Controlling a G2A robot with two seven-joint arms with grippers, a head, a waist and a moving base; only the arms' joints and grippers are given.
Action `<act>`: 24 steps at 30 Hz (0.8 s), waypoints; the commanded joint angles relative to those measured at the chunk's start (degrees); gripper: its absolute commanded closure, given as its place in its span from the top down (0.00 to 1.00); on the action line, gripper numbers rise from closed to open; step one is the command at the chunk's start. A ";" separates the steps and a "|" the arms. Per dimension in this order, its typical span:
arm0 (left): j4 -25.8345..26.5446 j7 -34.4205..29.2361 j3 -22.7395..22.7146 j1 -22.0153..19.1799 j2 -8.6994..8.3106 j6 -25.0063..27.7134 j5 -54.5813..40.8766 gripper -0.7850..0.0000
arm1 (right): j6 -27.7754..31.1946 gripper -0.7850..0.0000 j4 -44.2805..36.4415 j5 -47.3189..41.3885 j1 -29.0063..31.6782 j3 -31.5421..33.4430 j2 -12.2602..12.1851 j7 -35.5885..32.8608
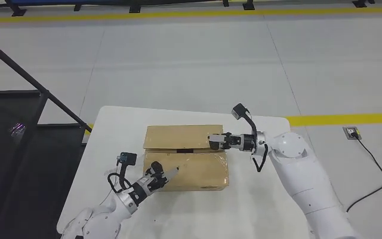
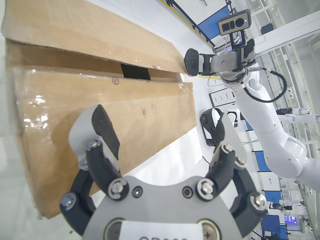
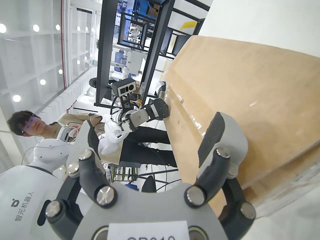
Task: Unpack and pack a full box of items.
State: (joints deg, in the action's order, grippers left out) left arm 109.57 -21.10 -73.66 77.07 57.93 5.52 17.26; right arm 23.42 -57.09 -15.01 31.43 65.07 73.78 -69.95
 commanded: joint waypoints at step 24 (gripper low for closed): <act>-1.76 12.76 -14.14 8.73 0.30 -5.55 -8.51 1.00 | -2.24 1.00 0.49 1.31 1.44 -2.45 -0.25 1.38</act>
State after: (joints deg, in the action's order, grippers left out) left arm 107.81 -8.34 -87.80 85.80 58.23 -0.03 8.76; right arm 21.17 -56.60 -13.70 32.87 62.61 73.53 -68.56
